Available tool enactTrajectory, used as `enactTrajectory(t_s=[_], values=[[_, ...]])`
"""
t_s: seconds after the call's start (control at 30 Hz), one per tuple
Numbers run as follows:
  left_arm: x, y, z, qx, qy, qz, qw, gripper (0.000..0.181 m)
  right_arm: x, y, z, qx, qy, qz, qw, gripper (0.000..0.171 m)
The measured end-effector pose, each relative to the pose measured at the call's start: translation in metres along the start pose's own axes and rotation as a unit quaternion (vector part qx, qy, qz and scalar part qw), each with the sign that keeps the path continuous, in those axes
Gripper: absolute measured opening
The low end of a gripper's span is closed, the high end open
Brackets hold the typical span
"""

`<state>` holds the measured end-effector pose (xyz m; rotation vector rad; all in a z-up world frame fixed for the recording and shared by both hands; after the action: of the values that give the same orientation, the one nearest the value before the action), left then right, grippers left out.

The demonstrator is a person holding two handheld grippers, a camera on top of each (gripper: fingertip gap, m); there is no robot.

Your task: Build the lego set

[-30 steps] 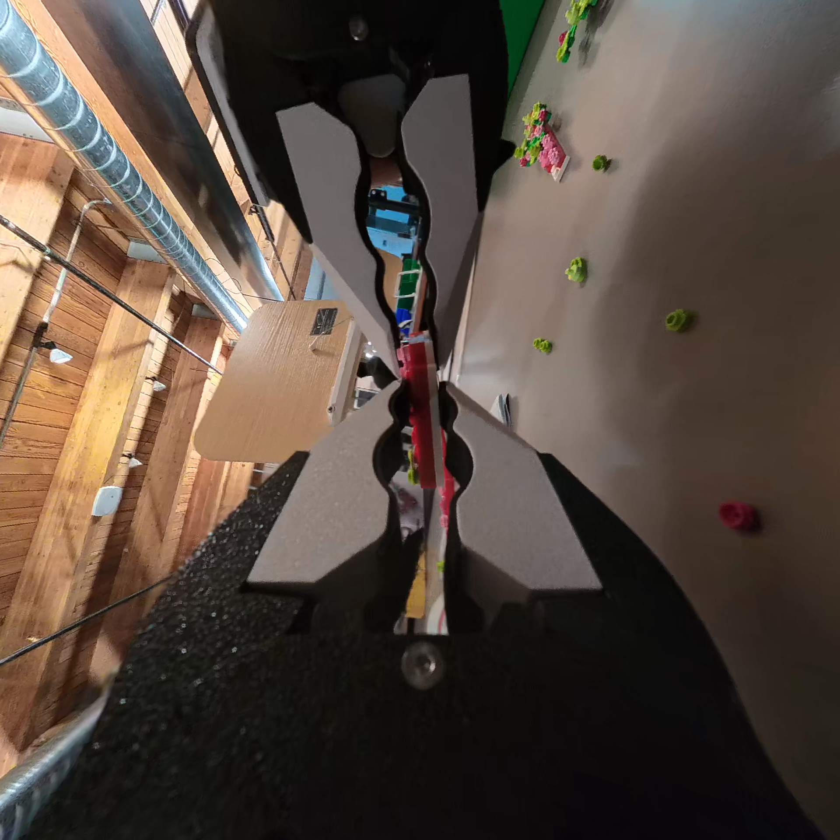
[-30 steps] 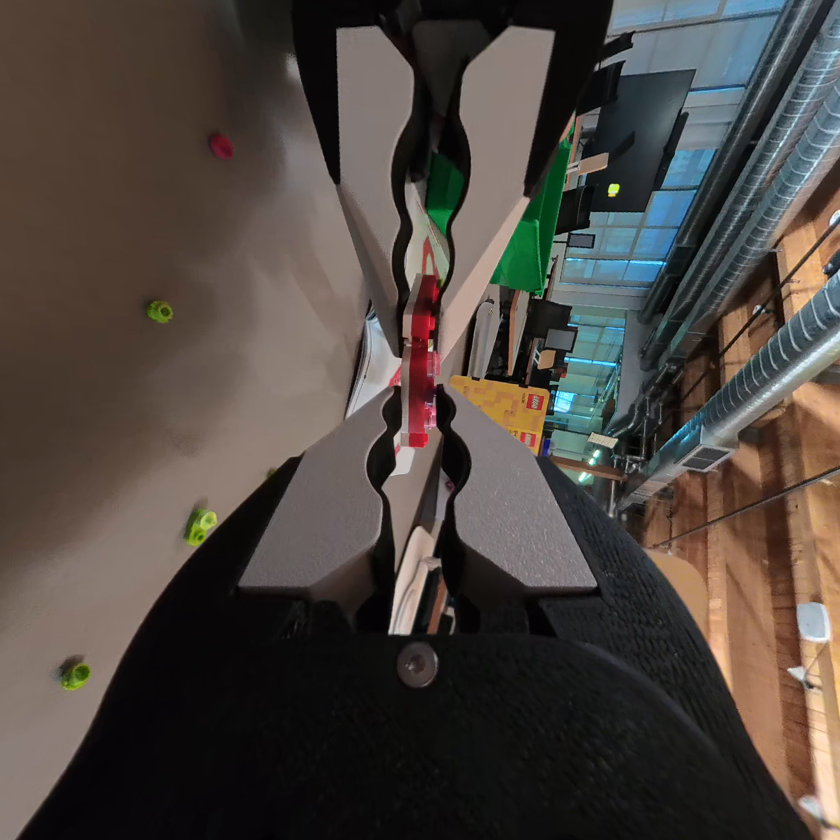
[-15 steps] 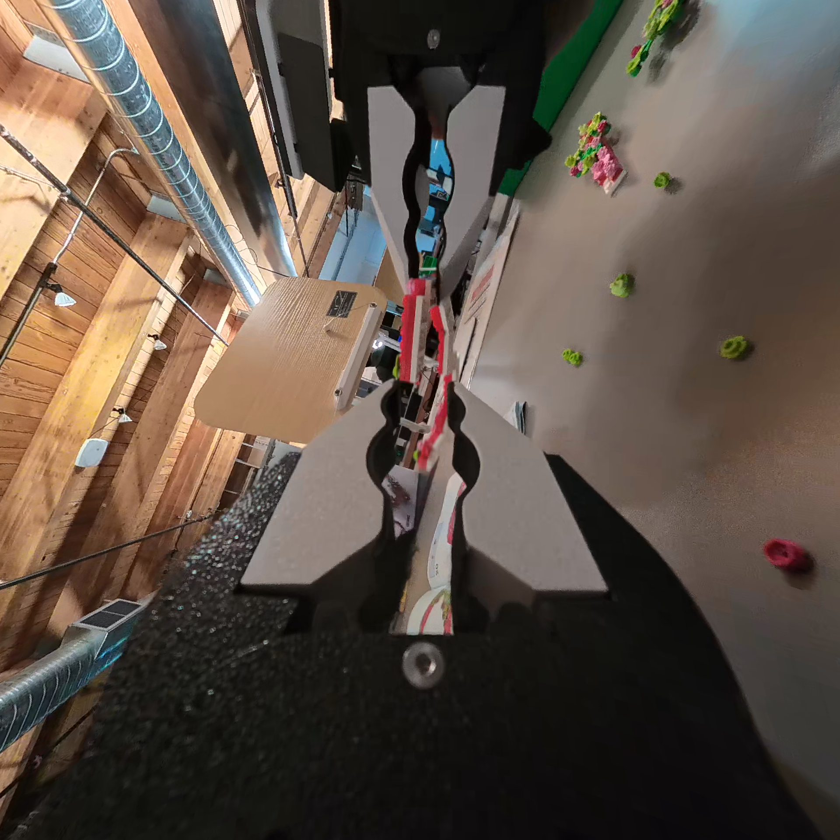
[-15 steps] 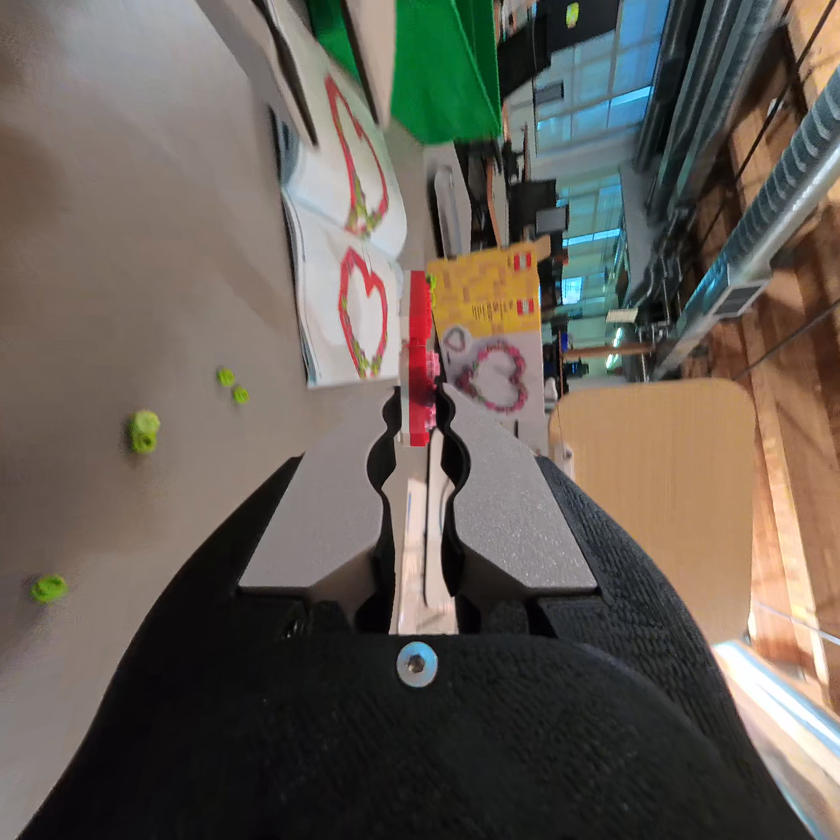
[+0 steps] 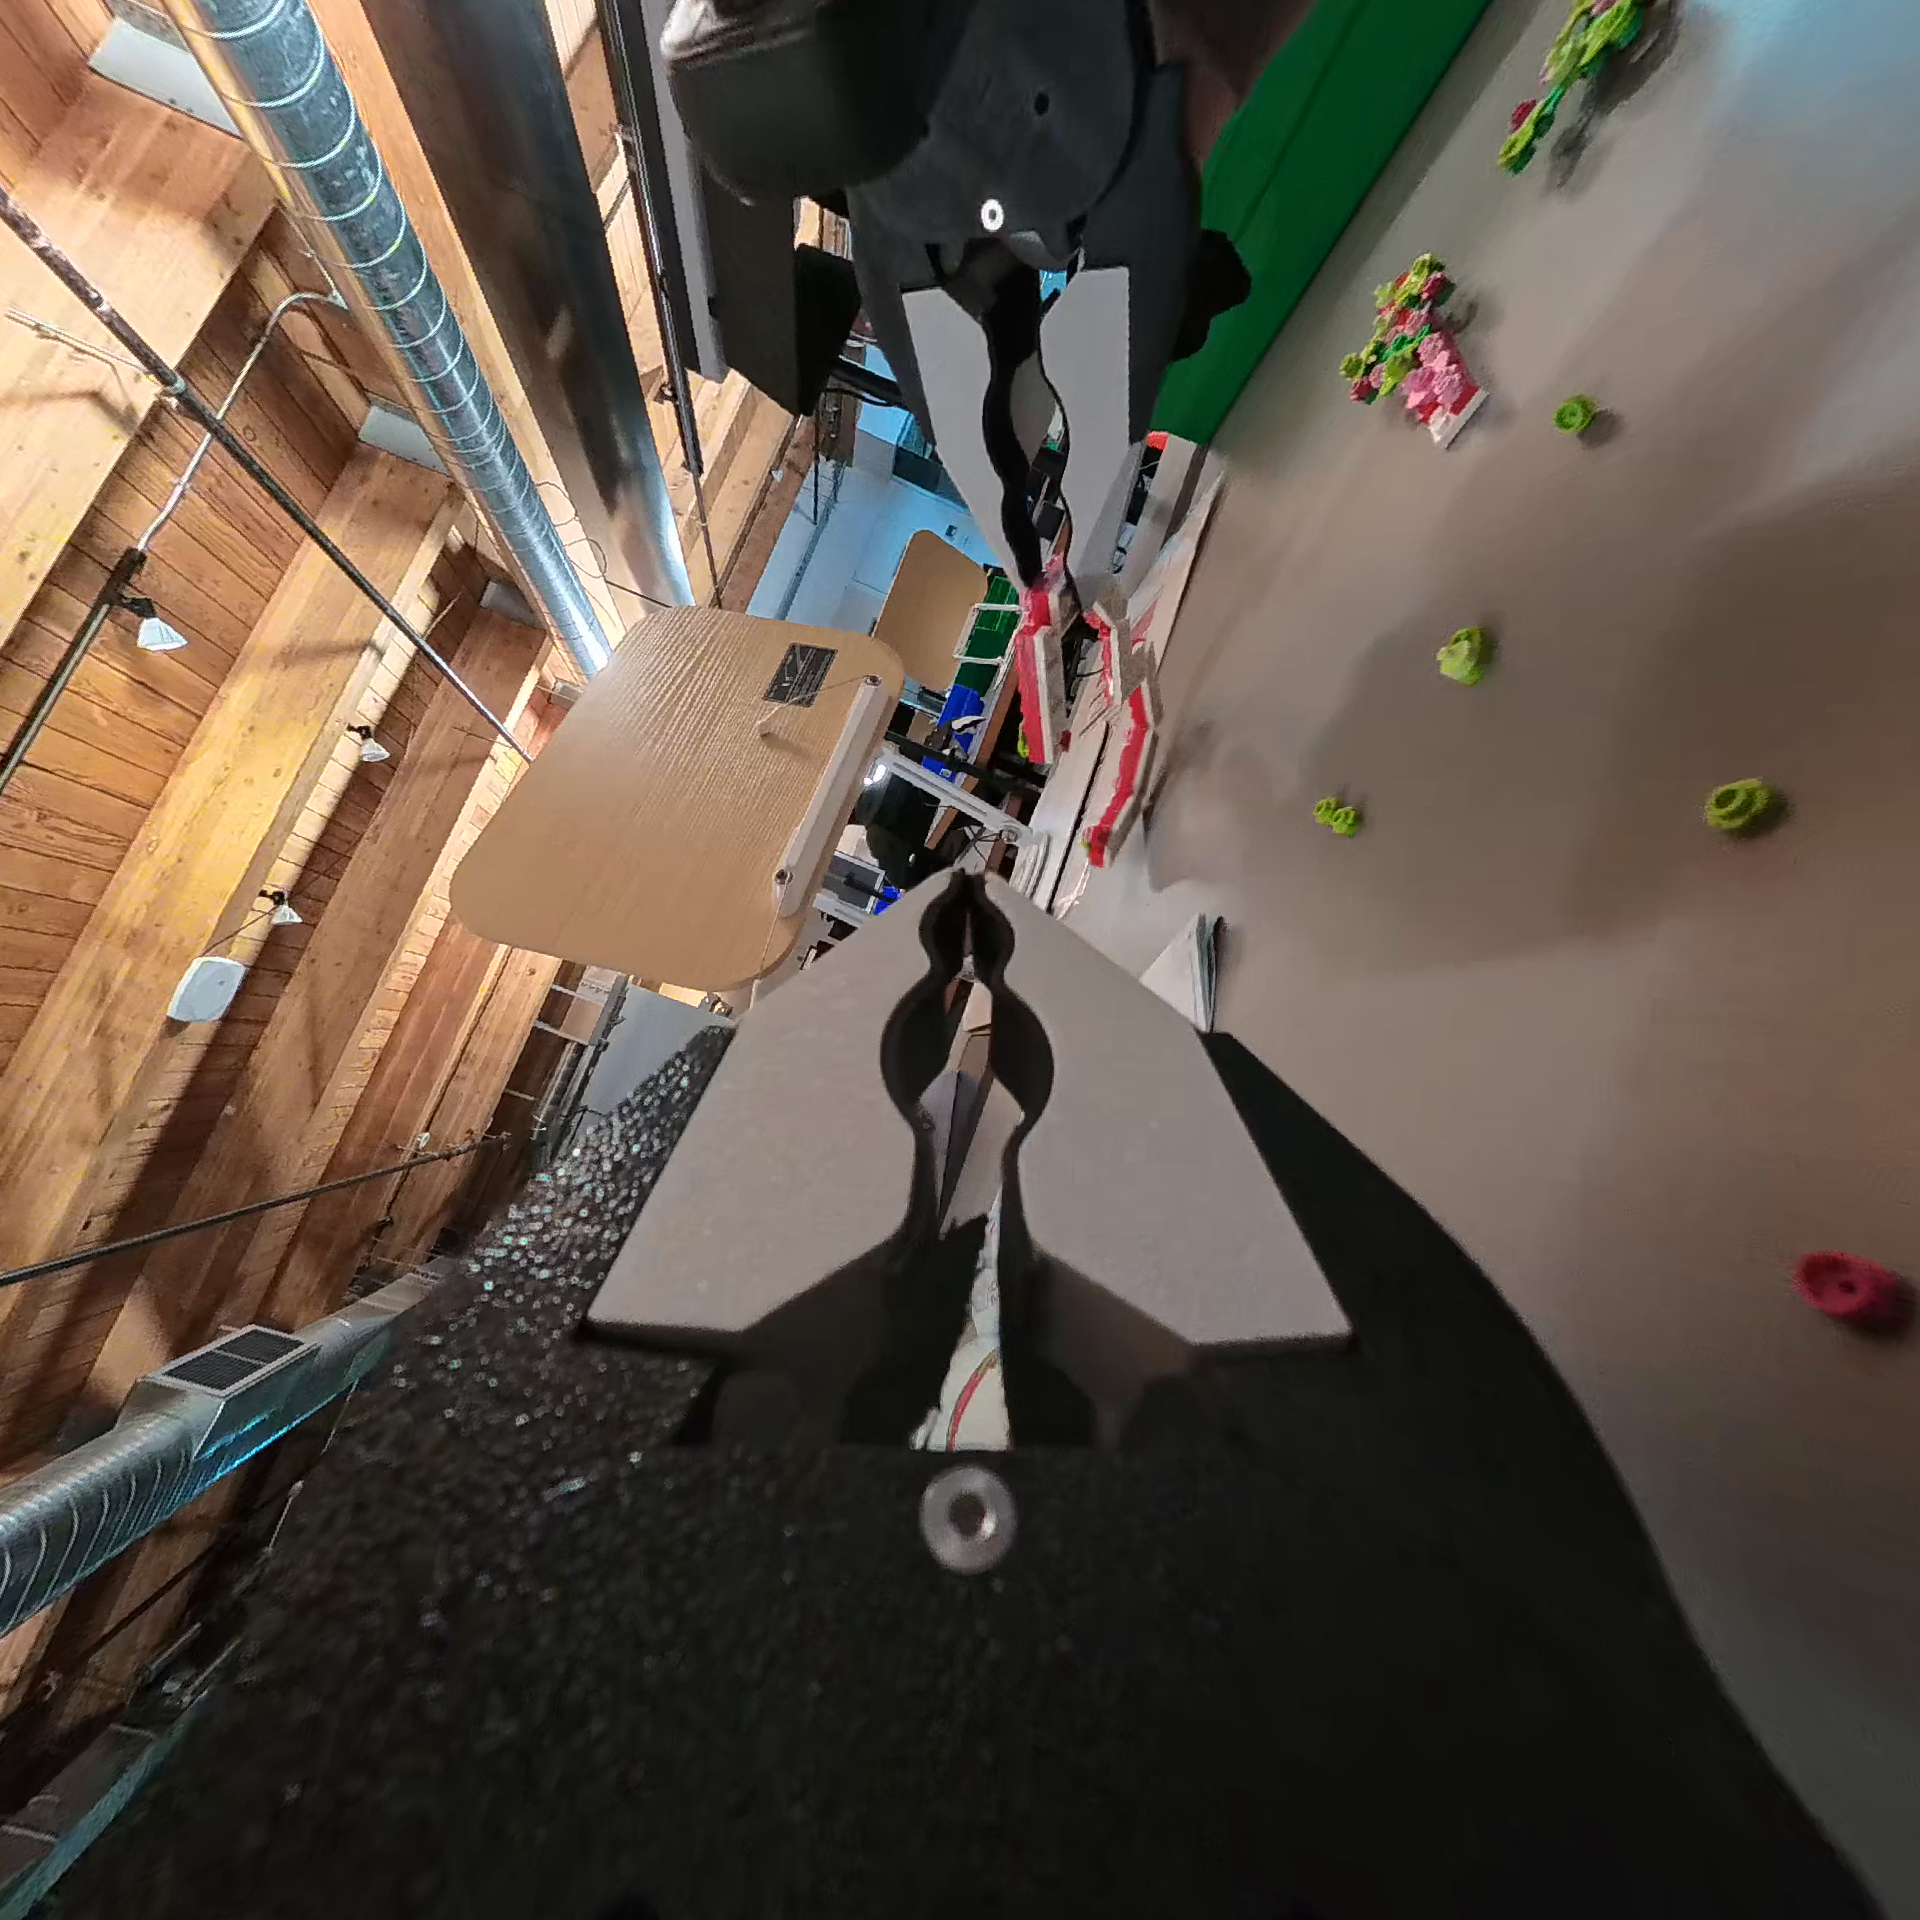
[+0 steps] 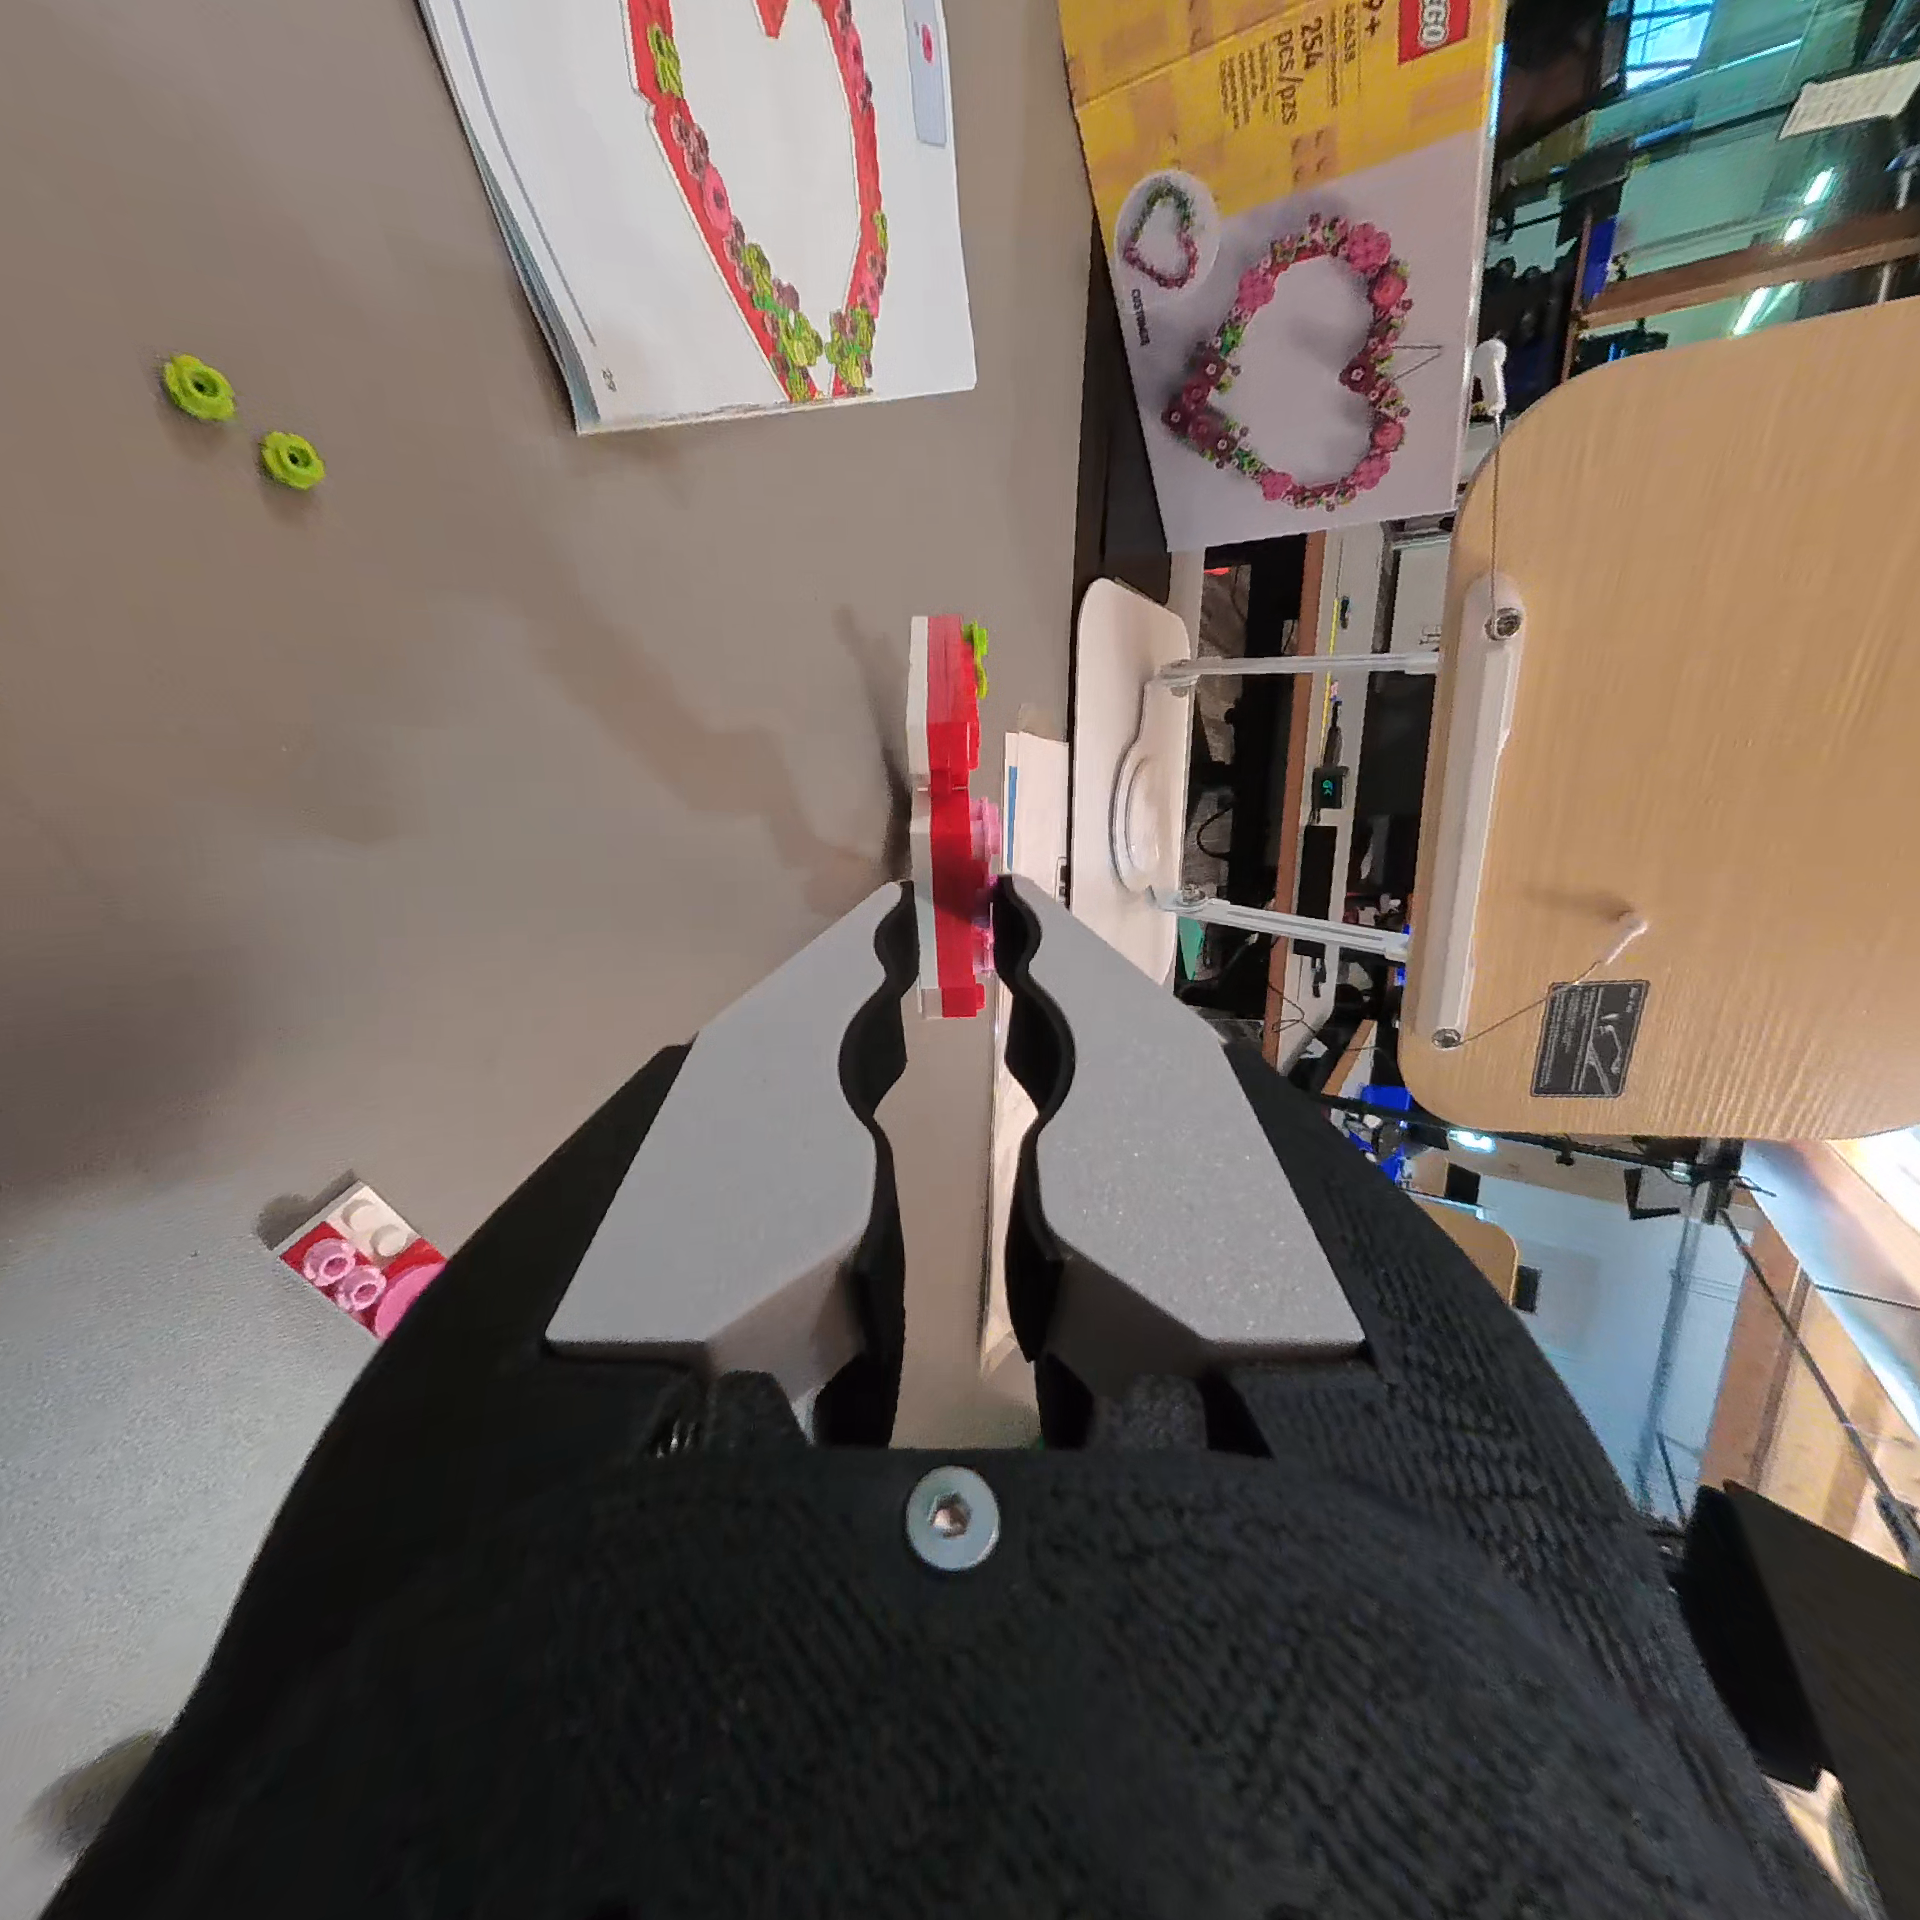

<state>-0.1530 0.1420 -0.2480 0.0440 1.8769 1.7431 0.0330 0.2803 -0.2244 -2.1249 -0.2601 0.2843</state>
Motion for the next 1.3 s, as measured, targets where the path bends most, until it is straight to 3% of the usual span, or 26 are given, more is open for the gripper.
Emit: enactTrajectory(t_s=[0.33,0.47,0.57,0.7,0.87,1.0,1.13,1.3], values=[[0.002,-0.002,0.001,0.006,0.007,0.0,1.0,0.0,0.009,0.021,0.017,0.066,0.005,-0.061,0.996,0.014],[0.001,0.0,0.0,0.001,0.005,-0.004,1.0,0.0,0.011,0.044,0.025,0.108,-0.019,-0.152,0.982,0.014],[0.003,0.002,0.0,-0.003,0.008,-0.007,1.0,0.0,0.015,0.058,0.031,0.098,-0.026,-0.184,0.978,0.016],[0.004,0.003,0.0,-0.004,0.012,-0.013,1.0,0.0,0.016,0.06,0.031,0.055,-0.034,-0.168,0.984,0.034],[0.009,0.004,0.002,-0.005,0.022,-0.038,0.999,0.0,0.021,0.043,0.018,-0.051,-0.075,-0.055,0.994,0.05],[0.015,0.013,0.002,-0.023,0.03,-0.088,0.995,0.0,0.039,0.024,-0.001,-0.109,-0.123,0.07,0.984,0.054],[0.023,0.033,-0.002,-0.066,0.026,-0.177,0.982,0.001,0.081,0.0,-0.021,-0.015,-0.198,0.243,0.95,0.051],[0.035,0.059,-0.016,-0.145,0.006,-0.272,0.951,0.009,0.157,-0.004,-0.047,0.187,-0.243,0.385,0.871,0.043]])
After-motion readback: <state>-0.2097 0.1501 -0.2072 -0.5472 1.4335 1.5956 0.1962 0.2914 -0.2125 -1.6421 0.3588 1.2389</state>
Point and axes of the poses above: each gripper's, where its closed fingertips meet, z out along the fingers, x out of its underside, y = z × x across the jaws, the point moved 7 cm from there along -z, back along the fingers, and after that the axes turned 10 degrees about y, right-handed, at the moved point
